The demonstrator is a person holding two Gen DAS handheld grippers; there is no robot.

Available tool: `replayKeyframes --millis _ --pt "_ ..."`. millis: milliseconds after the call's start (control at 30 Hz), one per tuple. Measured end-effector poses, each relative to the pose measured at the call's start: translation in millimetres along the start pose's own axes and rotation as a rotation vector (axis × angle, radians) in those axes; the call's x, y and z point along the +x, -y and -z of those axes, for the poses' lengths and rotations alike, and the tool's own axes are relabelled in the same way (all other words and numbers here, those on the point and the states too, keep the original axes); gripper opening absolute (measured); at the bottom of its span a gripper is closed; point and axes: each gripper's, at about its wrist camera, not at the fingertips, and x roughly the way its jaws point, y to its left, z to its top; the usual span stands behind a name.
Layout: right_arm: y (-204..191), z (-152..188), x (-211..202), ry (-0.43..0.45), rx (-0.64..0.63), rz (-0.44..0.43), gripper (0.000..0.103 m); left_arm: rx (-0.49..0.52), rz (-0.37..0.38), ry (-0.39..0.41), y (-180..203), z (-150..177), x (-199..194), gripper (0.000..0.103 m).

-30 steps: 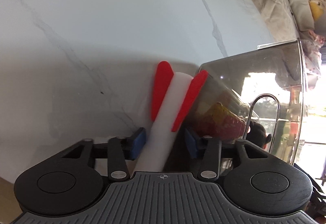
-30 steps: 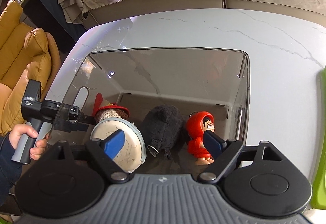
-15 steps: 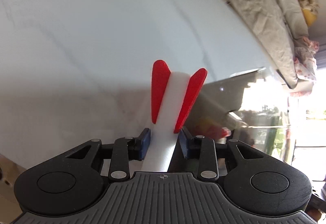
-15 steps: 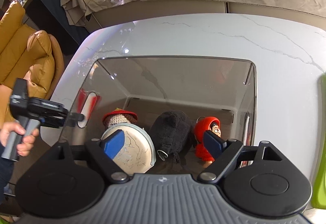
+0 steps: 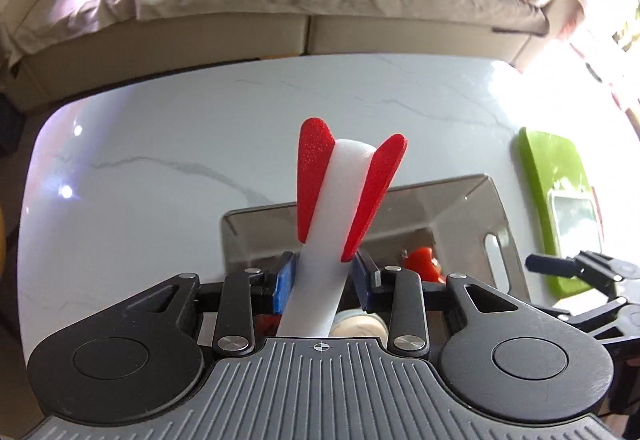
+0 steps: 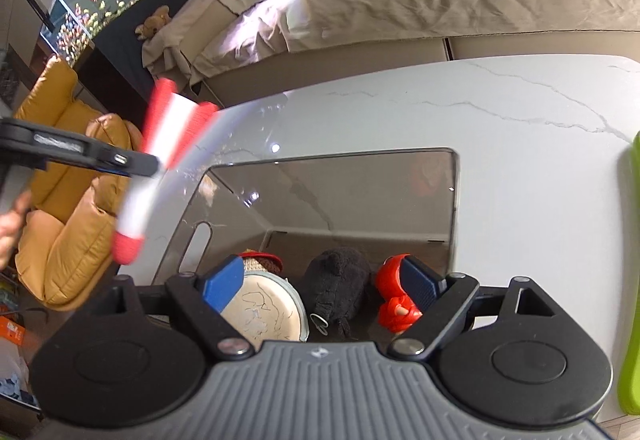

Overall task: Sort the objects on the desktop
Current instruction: 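Grasp the red-and-white foam rocket with the left tool and lift it, then lower the rocket into the box and open the left tool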

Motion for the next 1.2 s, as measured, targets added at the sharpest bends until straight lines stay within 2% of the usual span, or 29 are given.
replayKeyframes --millis 233,433,533,900,1200 --pt "40 10 -23 0.043 0.065 -0.009 0.091 0.230 -0.095 -0.135 60 21 74 0.036" --pt "71 16 -21 0.037 0.123 -0.007 0.091 0.398 -0.189 -0.142 87 29 103 0.036" --pt "78 16 -15 0.028 0.139 -0.016 0.091 0.451 -0.217 -0.151 91 31 110 0.036" --pt "79 18 -5 0.013 0.145 -0.038 0.092 0.456 -0.239 -0.152 89 31 111 0.040" --pt "82 23 -8 0.008 0.157 -0.031 0.092 0.453 -0.249 -0.121 85 33 95 0.047"
